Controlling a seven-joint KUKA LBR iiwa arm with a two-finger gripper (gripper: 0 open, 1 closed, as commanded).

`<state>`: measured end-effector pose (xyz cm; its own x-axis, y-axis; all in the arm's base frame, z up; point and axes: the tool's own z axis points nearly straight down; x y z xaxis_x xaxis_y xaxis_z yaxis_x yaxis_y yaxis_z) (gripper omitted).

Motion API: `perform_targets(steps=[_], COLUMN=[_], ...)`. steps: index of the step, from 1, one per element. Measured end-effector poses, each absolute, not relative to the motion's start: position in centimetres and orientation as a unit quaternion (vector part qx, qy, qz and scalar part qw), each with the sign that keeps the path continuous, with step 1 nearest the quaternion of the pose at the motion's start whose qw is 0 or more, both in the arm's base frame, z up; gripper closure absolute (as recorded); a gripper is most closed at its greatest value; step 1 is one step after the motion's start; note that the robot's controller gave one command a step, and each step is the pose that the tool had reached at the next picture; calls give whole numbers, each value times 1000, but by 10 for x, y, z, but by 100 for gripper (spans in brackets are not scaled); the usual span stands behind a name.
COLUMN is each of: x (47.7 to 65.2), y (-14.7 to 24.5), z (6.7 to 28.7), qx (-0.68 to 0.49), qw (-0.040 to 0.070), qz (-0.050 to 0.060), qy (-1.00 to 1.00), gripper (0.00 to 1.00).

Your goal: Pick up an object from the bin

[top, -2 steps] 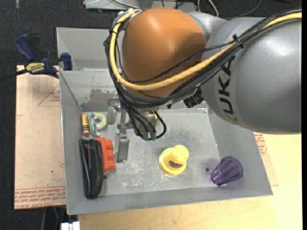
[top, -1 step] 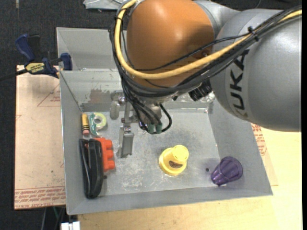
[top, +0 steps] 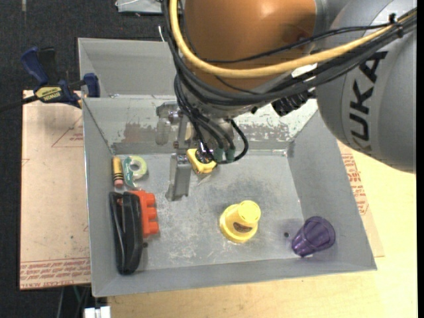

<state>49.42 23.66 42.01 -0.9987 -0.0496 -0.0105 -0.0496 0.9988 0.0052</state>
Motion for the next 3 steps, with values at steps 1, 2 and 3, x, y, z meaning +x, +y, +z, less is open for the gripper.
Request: perform_targets(steps=[1,2,3], x=[496,497,494], y=[242,232,221], z=[384,377,381], qx=[-135,-168,-180], qw=[6,-1,8], qz=[2,1,3], qy=[991,986,984], gripper=[0,0,0])
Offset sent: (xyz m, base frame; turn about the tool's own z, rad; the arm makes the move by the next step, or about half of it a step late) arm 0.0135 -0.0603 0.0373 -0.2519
